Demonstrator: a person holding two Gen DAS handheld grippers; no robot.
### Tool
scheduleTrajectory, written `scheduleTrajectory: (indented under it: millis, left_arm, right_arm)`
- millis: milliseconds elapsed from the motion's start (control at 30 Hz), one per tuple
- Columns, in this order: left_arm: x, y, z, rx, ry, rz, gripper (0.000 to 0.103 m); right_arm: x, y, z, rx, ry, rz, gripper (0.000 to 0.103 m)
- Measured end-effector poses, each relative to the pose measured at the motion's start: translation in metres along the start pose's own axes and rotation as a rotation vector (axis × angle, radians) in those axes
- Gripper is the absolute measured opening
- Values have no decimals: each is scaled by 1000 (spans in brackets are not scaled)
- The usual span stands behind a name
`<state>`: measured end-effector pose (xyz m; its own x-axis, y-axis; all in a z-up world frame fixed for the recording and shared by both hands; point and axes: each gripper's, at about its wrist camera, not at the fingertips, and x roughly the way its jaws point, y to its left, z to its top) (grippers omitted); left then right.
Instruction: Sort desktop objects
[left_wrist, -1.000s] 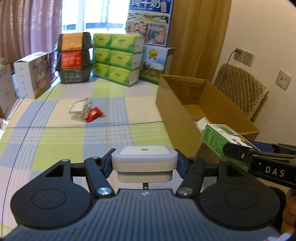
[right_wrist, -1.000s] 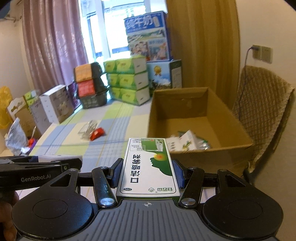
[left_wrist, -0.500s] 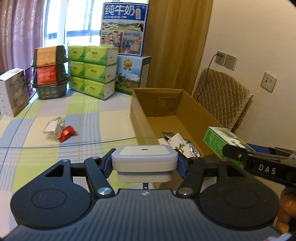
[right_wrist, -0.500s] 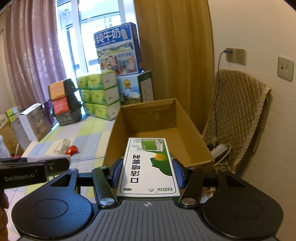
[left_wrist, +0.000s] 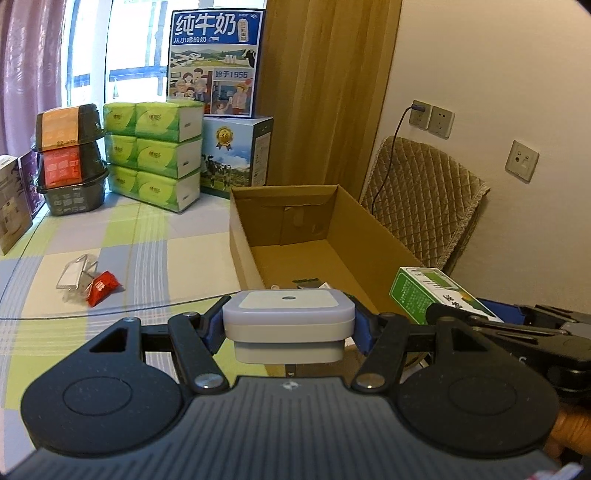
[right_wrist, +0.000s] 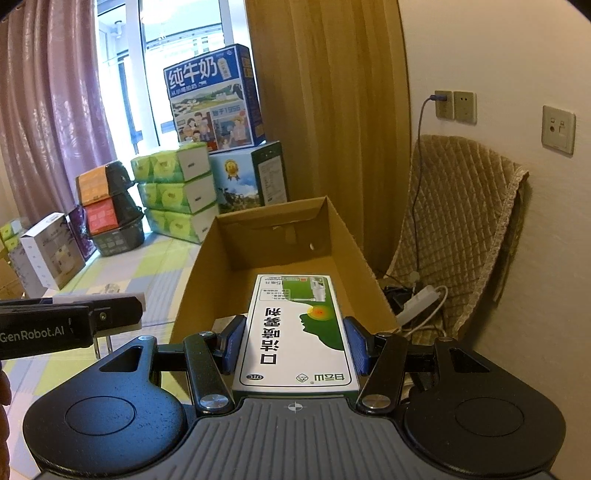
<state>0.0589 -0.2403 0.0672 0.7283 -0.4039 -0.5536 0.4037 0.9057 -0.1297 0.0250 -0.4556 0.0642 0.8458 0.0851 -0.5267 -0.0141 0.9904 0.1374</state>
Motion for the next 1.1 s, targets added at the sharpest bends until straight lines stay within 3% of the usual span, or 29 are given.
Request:
scheduleTrajectory:
  millis: [1100]
  left_arm:
    - [54,-4,21,-26,24,-15,60]
  right_arm:
    - [43,-21,18,-18,13,-32,53]
